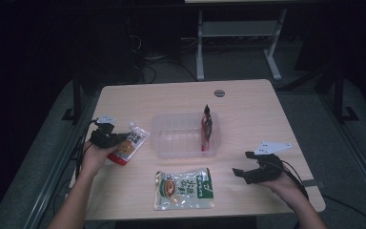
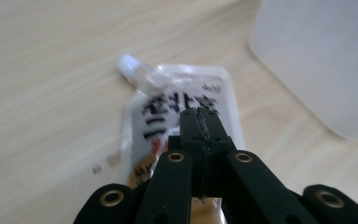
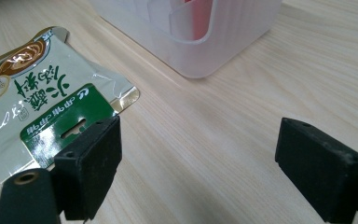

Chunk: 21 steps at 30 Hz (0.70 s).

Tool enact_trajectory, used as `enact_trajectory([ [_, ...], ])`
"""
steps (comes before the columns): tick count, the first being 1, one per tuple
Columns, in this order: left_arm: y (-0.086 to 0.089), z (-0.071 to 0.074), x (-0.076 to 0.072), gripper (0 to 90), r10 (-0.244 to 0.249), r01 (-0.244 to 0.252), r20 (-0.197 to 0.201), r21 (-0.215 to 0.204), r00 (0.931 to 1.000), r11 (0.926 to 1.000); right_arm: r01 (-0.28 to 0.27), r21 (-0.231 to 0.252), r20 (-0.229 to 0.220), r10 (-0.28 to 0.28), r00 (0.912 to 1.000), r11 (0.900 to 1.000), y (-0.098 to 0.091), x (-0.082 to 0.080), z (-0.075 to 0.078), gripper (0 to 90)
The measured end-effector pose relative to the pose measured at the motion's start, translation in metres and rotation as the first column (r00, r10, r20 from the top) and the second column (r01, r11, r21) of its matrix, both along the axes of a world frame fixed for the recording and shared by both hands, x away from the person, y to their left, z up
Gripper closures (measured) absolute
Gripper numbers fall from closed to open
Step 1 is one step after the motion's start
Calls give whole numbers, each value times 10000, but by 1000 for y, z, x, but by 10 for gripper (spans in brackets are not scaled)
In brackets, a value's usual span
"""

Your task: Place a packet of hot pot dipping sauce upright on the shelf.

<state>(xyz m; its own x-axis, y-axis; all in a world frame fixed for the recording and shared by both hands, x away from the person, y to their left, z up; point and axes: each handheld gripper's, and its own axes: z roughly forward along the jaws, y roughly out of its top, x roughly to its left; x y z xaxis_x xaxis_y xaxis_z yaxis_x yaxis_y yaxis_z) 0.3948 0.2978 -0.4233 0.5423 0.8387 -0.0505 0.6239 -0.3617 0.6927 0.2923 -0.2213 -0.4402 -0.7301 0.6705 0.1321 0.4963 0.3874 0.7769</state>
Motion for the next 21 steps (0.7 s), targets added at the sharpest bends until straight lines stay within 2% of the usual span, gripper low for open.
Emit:
enact_trajectory([
  [2, -2, -2, 7, 899, 127, -126, -58, 47, 9999, 9999, 41, 3, -27, -41, 10000, 10000, 0, 0, 0, 142],
  [3, -3, -3, 10, 899, 106, -106, -10, 244, 9999, 9996, 39, 3, -25, -39, 10000, 10000, -1, 0, 0, 142],
  [6, -7, -8, 18, 899, 343, -343, -20, 143, 9994, 9993, 49, 20, -31, -49, 10000, 10000, -1, 0, 0, 142],
  [15, -18, -20, 41, 899, 565, -560, -241, 207, 9981, 9982, 47, 60, -30, -47, 10000, 10000, -2, 1, -1, 142],
  [16, -19, -21, 43, 899, 651, -644, -200, 315, 9977, 9974, 51, 58, -45, -51, 10000, 10000, -2, 1, -1, 142],
  [20, -20, -27, 48, 899, 804, -799, -293, 158, 9963, 9967, 31, 5, -98, -31, 9999, 10000, -2, 1, -2, 142],
  [21, -20, -28, 49, 899, 855, -846, -304, 284, 9959, 9960, 7, 10, -93, -7, 10000, 10000, -1, 1, -2, 142],
])
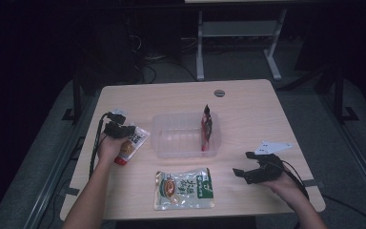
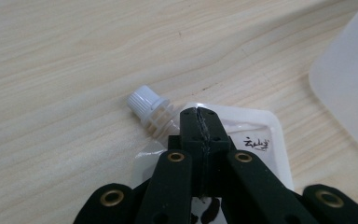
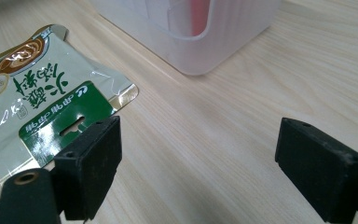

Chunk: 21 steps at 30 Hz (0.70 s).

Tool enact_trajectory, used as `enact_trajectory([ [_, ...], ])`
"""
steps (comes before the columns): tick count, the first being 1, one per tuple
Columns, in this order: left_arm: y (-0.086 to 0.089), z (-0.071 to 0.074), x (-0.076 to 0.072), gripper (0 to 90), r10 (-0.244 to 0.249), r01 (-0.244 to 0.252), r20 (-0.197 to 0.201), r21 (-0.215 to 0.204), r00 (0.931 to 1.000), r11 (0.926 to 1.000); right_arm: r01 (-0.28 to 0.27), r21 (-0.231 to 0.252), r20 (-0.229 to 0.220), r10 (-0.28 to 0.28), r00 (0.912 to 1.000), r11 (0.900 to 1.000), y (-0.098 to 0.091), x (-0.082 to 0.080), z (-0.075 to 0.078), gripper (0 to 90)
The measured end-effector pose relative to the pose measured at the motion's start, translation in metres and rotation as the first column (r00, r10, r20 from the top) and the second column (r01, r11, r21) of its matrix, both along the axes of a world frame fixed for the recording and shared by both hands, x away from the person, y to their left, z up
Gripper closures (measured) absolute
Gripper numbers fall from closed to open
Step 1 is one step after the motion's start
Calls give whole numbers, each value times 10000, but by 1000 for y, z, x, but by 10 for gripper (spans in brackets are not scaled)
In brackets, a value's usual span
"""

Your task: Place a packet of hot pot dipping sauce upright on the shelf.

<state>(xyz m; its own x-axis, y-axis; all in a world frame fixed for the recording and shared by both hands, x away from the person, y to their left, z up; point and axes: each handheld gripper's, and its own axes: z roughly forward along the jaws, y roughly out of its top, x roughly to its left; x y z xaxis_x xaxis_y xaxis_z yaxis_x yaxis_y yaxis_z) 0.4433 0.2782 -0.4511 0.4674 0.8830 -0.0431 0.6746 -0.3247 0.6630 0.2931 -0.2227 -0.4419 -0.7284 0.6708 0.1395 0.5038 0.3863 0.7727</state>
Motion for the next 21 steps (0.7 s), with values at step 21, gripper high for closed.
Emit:
enact_trajectory([
  [21, 2, -3, -12, 900, -1317, 1282, -1018, -398, 9860, 9909, -13, -19, -20, 13, 10000, 10000, 1, -1, 0, 142],
])
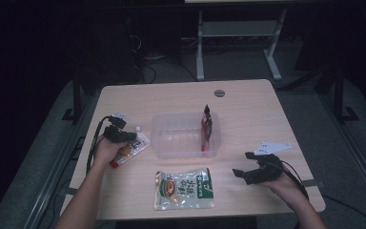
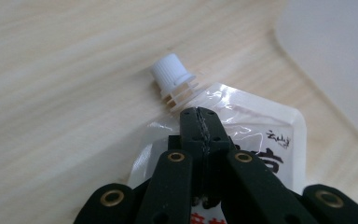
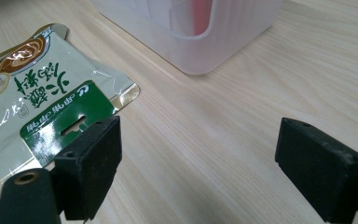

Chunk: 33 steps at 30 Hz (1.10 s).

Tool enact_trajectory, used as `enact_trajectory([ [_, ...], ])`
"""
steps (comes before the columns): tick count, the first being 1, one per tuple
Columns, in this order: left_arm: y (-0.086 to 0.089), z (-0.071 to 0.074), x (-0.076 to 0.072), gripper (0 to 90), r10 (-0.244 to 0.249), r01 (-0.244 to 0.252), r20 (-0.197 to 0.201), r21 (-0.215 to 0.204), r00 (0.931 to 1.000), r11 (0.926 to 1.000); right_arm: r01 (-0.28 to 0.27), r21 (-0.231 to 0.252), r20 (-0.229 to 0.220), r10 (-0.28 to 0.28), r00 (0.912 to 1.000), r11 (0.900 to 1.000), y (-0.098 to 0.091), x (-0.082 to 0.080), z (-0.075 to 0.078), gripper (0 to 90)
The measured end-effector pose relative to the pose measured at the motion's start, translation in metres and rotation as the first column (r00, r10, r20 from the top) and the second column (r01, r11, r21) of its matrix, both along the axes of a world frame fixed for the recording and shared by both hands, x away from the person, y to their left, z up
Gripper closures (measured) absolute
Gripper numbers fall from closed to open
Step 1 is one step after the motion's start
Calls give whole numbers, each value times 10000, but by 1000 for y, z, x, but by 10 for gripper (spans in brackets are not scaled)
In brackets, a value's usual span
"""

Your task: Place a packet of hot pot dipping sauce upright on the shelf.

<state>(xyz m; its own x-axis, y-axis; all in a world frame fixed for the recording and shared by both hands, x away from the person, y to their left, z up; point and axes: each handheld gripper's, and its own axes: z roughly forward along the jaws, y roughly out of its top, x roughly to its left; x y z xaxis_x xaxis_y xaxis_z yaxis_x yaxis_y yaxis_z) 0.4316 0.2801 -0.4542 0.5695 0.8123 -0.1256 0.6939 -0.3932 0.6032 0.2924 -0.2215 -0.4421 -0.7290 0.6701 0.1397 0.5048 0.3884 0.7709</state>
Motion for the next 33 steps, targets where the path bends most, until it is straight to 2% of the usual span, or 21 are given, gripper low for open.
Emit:
enact_trajectory([
  [3, -1, 1, -5, 900, -269, 267, -213, -87, 9994, 9996, -48, -10, 35, 48, 10000, 10000, -1, 0, 0, 142],
  [9, -4, 5, -11, 900, -667, 669, -298, 53, 9973, 9977, -62, -28, 3, 62, 10000, 10000, 0, 0, 0, 142],
  [13, 4, 15, -16, 900, -402, 403, 148, -46, 9991, 9992, -53, -4, 17, 53, 10000, 10000, -1, 0, 0, 142],
  [15, 10, 19, -19, 900, -322, 323, 188, -69, 9993, 9995, -73, -4, 21, 73, 10000, 10000, -1, 0, 0, 142],
  [18, 18, 21, -24, 899, -201, 192, 336, 269, 9992, 9995, -50, 27, -65, 50, 10000, 10000, 0, 1, -1, 143],
  [20, 23, 19, -25, 899, 31, -40, 390, 230, 9992, 9997, -70, -57, -59, 69, 10000, 10000, 1, 1, -1, 142],
  [24, 31, 10, -23, 900, 291, -300, 258, 319, 9992, 9990, -131, -83, -26, 131, 9999, 9999, 1, 0, -1, 143],
  [29, 33, 6, -23, 900, 202, -210, 166, 469, 9997, 9987, -27, 57, -71, 28, 10000, 10000, 0, 0, -1, 143],
  [33, 32, 6, -27, 900, 139, -140, 38, 468, 9999, 9988, -78, -97, -36, 78, 10000, 9999, 0, 1, -2, 143],
])
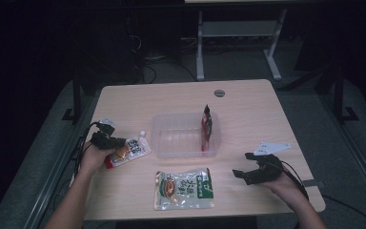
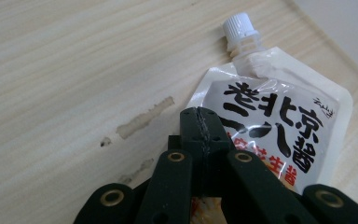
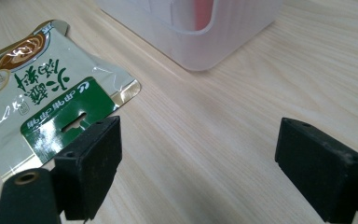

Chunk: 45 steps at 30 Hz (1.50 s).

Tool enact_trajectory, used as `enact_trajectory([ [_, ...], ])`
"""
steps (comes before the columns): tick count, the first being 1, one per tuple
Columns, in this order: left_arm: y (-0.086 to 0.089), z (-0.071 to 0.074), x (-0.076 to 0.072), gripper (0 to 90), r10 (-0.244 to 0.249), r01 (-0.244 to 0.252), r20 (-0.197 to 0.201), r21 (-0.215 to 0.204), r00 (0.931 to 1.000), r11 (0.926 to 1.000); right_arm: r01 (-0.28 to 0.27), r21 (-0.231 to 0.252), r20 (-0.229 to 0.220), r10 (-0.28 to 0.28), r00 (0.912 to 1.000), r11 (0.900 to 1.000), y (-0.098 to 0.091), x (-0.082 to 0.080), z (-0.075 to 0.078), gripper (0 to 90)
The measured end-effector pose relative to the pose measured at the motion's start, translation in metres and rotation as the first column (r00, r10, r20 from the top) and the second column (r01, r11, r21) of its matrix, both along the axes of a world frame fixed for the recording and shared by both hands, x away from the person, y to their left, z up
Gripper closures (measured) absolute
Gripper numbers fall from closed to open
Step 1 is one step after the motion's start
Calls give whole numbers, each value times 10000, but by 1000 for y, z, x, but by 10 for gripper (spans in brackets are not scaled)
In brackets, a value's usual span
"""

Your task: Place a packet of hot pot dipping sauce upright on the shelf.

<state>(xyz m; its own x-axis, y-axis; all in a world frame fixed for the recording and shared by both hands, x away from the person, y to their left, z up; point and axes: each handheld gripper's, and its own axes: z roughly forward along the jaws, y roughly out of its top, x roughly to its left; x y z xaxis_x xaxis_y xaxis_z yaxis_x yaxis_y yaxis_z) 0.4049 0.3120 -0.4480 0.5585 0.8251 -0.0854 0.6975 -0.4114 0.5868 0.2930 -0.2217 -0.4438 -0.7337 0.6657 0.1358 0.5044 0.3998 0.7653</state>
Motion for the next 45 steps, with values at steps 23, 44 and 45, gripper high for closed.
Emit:
enact_trajectory([
  [23, 17, 13, -43, 899, 57, -60, 567, 48, 9984, 10000, -212, -59, -9, 212, 9998, 9998, 4, -1, 1, 143],
  [44, 16, 2, -75, 900, -649, 645, 137, 305, 9978, 9975, -638, -63, -81, 637, 9979, 9979, 14, -5, 2, 147],
  [45, 16, 2, -75, 900, -675, 666, 213, 375, 9975, 9971, -735, 1, -93, 735, 9973, 9973, 15, -5, 3, 147],
])
